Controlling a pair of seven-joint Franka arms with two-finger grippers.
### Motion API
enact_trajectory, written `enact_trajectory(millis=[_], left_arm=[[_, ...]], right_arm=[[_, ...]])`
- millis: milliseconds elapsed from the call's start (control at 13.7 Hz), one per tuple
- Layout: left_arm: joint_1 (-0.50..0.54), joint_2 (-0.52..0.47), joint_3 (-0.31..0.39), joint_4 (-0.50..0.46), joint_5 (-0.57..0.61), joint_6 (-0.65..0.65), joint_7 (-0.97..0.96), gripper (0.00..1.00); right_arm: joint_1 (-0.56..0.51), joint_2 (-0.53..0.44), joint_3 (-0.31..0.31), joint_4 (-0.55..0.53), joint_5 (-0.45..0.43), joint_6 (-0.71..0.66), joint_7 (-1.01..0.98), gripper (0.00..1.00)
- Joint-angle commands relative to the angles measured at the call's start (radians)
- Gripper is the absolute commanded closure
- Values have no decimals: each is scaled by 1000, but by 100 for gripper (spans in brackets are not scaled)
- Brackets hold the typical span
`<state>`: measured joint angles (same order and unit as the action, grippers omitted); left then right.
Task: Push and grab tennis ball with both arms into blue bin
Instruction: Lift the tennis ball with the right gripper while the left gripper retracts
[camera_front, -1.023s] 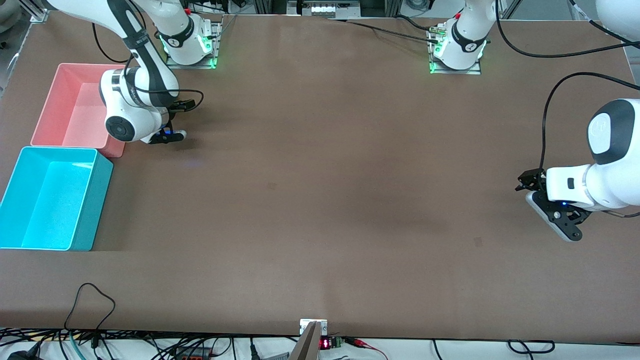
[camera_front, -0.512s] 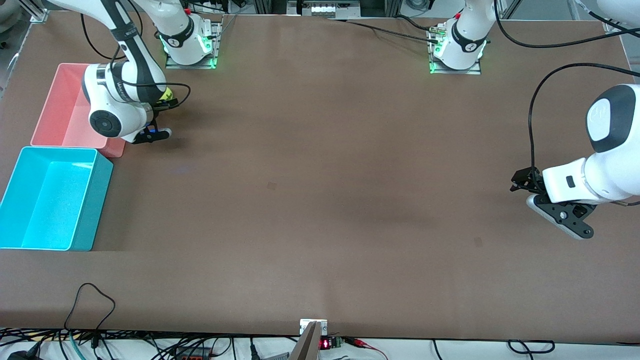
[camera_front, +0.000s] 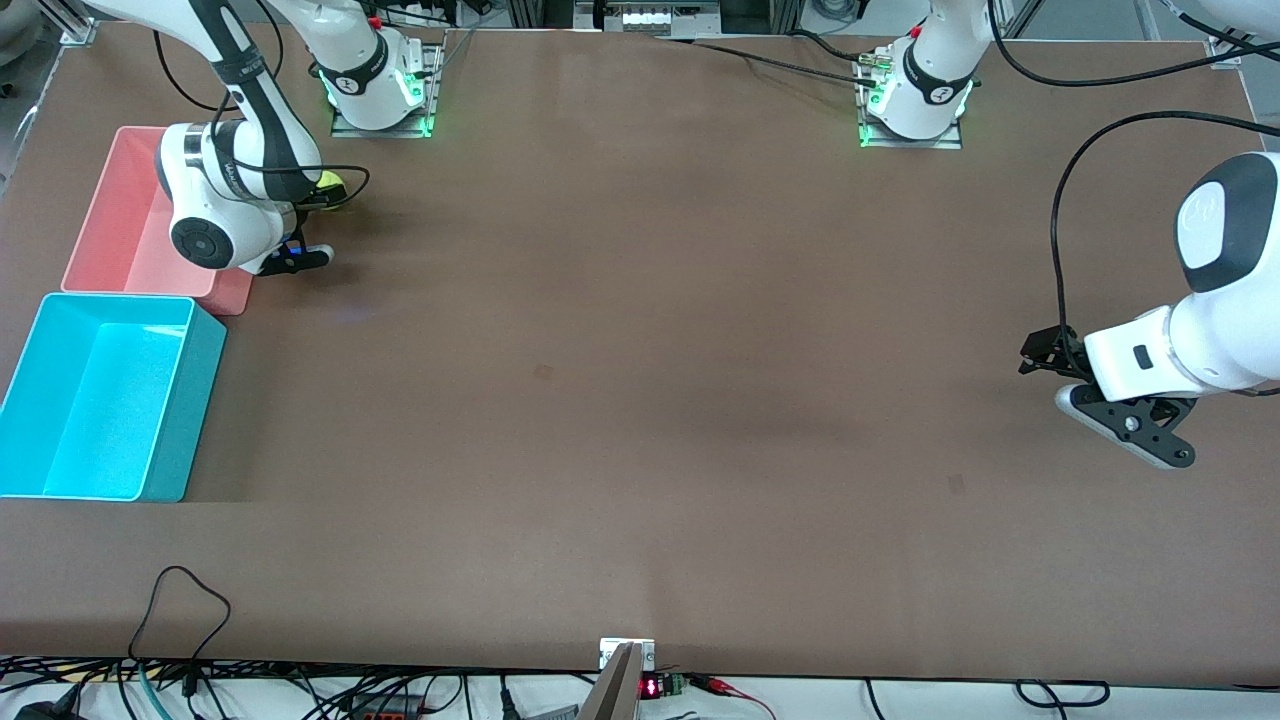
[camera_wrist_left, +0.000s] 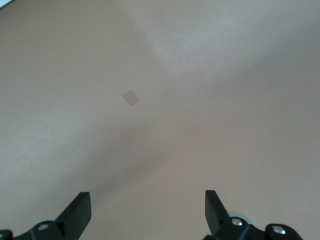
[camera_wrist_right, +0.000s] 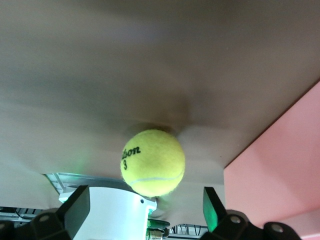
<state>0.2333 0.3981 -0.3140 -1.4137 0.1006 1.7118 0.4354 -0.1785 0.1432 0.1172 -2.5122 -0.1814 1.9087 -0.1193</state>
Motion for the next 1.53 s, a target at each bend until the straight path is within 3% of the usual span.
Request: enact_trajectory(millis=[0, 365, 1462], left_arm=[[3, -41, -7, -4, 1, -23, -56, 0], [3, -30, 6, 97, 2, -26, -53, 0], [20, -105, 53, 38, -4, -40, -64, 0]], right_arm=[[-27, 7, 10, -13, -26, 12, -8, 0], [-39, 53, 12, -13, -26, 56, -5, 0], [-73, 99, 10, -13, -26, 61, -13, 0]])
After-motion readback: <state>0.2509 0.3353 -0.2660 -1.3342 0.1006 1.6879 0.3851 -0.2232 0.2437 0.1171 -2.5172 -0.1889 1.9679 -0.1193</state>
